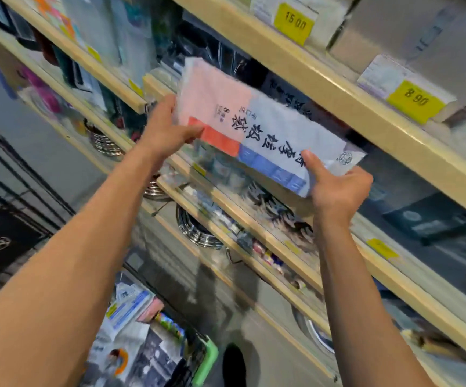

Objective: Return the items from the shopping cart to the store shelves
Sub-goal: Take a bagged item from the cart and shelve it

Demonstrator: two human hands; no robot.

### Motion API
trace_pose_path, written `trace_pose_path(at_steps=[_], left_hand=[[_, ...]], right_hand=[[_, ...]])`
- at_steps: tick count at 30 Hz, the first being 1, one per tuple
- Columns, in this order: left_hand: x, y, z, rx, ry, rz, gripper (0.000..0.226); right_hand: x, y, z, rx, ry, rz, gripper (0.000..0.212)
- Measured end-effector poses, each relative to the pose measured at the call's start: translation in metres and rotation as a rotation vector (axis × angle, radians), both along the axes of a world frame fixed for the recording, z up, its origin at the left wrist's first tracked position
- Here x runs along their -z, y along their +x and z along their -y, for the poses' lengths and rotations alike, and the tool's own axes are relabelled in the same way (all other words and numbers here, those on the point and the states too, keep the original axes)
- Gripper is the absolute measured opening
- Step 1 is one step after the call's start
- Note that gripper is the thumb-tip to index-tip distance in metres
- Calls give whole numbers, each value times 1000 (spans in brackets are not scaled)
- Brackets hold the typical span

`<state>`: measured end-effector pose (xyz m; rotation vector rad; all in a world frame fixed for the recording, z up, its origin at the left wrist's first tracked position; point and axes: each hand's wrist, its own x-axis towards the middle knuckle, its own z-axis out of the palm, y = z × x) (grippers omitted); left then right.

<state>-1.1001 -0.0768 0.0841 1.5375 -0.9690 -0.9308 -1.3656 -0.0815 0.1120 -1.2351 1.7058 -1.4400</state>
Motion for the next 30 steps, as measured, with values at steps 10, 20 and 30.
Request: trace_pose_path(at_steps=[10,20,30], left_hand=[[-41,-32,86,-33,-85,503,59],[-9,-50,94,-50,96,981,62],[8,-83,83,97,-4,1097,30]], right_hand=[[4,-10,27,209,111,-177,31],[25,-11,27,302,283,-482,31],[38,10,18,160,75,-699,9]])
